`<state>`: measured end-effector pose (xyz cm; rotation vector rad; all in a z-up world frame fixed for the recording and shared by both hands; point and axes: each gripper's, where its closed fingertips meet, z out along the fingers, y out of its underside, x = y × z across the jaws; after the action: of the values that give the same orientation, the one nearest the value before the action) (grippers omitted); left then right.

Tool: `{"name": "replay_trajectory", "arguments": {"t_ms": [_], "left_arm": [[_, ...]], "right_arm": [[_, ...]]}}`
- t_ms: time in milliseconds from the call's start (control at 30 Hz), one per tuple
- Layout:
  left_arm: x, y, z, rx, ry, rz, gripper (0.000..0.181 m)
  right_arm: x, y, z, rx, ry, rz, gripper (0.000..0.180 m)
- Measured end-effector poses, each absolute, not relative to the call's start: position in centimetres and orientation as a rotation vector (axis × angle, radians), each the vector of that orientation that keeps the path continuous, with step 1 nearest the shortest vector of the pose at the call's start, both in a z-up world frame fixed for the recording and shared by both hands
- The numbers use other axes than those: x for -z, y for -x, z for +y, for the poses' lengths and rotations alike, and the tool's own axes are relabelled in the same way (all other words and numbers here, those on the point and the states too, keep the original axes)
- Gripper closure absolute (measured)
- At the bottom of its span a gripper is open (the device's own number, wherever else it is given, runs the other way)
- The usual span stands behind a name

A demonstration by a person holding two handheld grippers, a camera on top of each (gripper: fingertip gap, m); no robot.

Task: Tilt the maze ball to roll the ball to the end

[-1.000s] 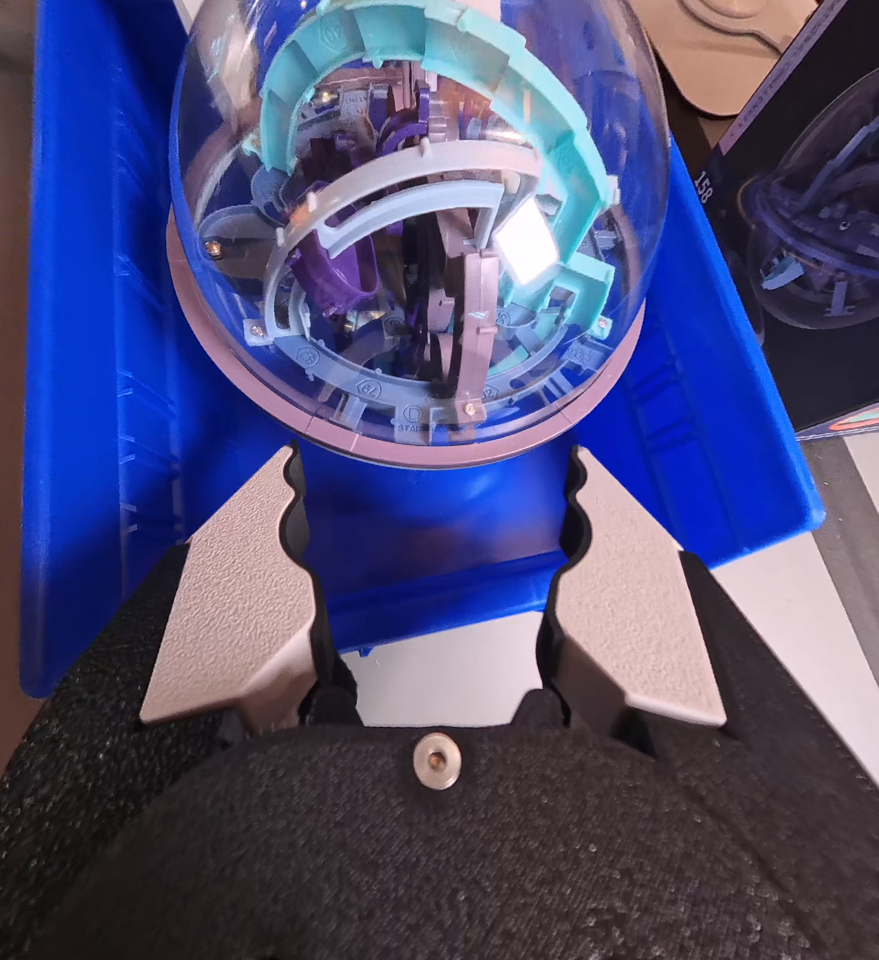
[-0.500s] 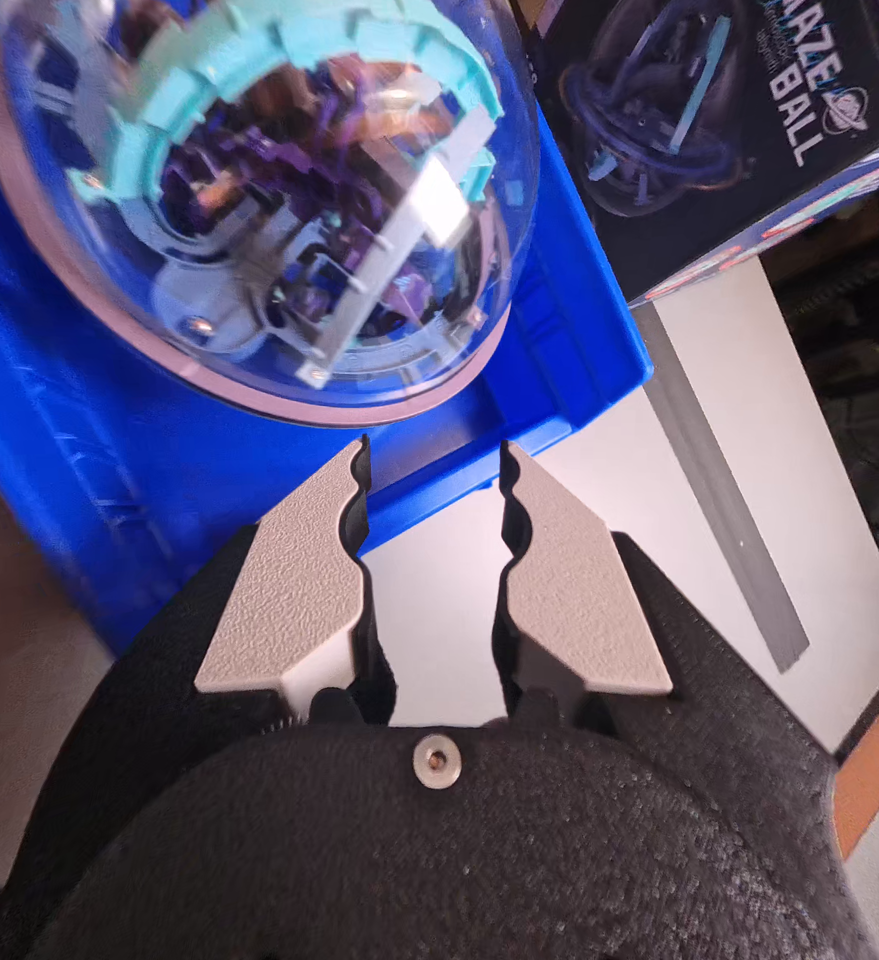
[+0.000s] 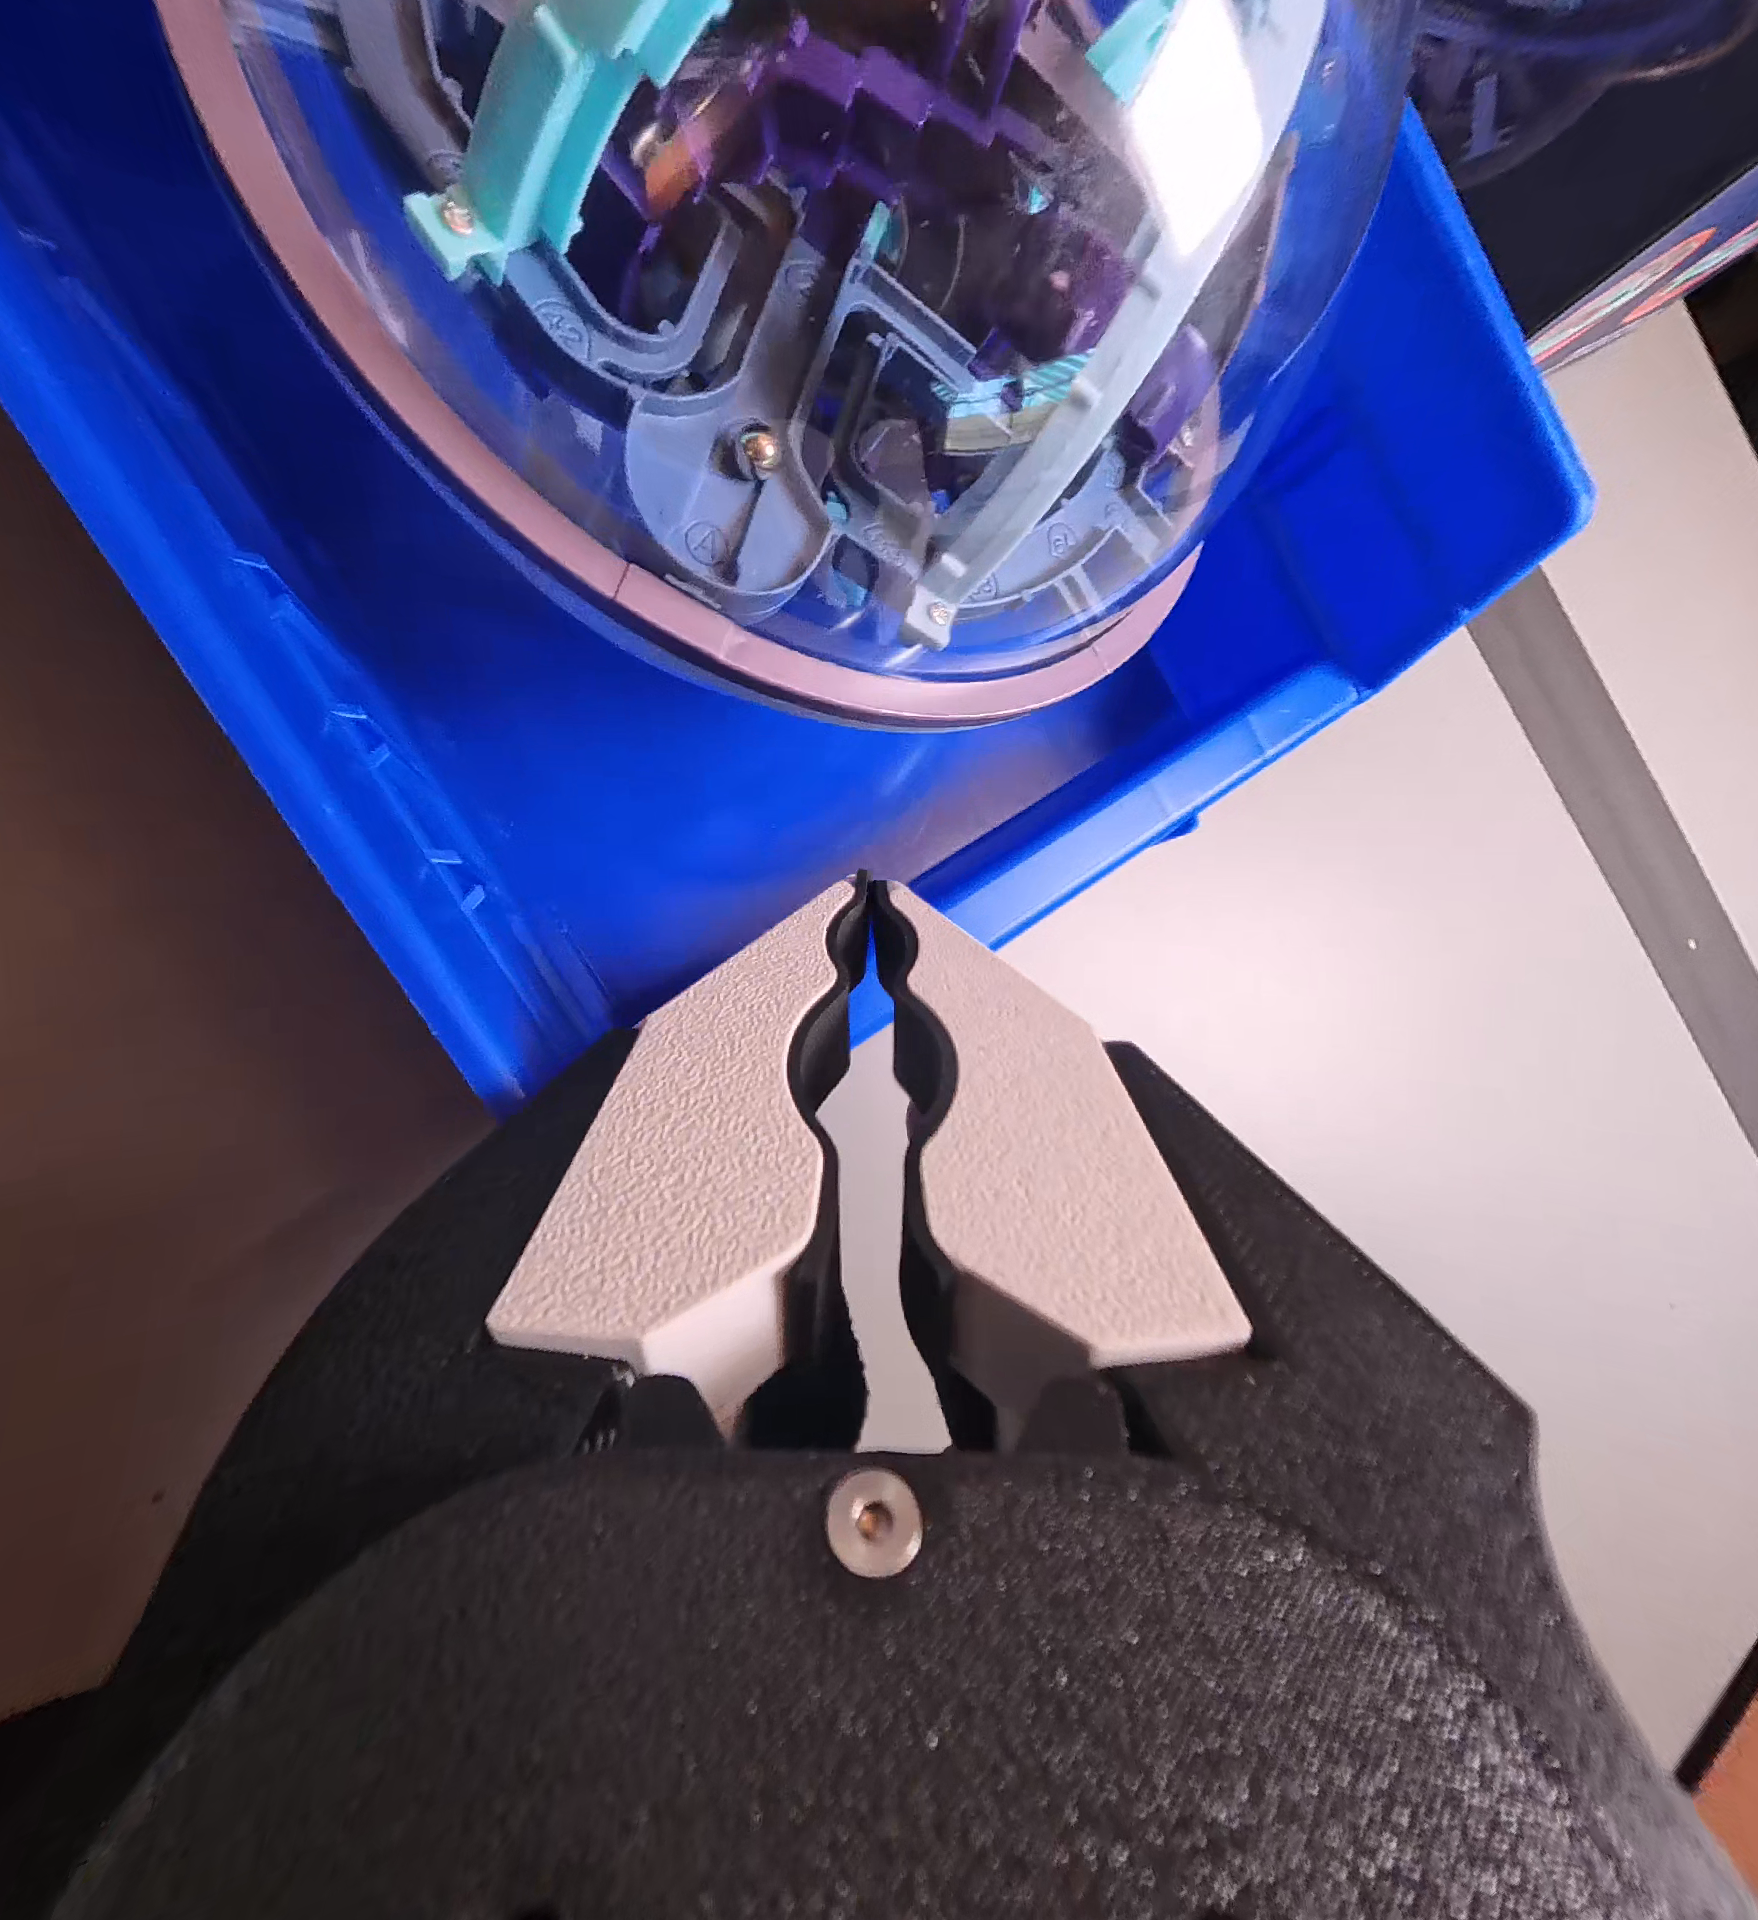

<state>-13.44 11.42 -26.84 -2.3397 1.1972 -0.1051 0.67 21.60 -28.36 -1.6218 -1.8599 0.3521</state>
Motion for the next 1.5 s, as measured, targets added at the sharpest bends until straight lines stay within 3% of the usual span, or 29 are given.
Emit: {"name": "replay_trajectory", "arguments": {"t_ms": [1133,1267,1400,1500], "left_arm": [[26.5,13.7,12.2,0.134,2.332,1.125,0.111],[26.2,13.7,12.9,0.151,2.326,1.054,0.098],[26.5,13.6,13.4,0.185,2.337,1.008,0.089],[26.6,13.5,13.8,0.227,2.342,0.964,0.083]], "right_arm": [[27.9,0.0,22.0,-0.228,1.495,-1.931,0.179],[26.3,0.1,24.8,-0.372,1.52,-1.836,0.165],[25.2,1.2,26.2,-0.742,1.52,-1.834,0.112],[24.4,2.7,25.2,-1.055,1.516,-1.863,0.092]]}}
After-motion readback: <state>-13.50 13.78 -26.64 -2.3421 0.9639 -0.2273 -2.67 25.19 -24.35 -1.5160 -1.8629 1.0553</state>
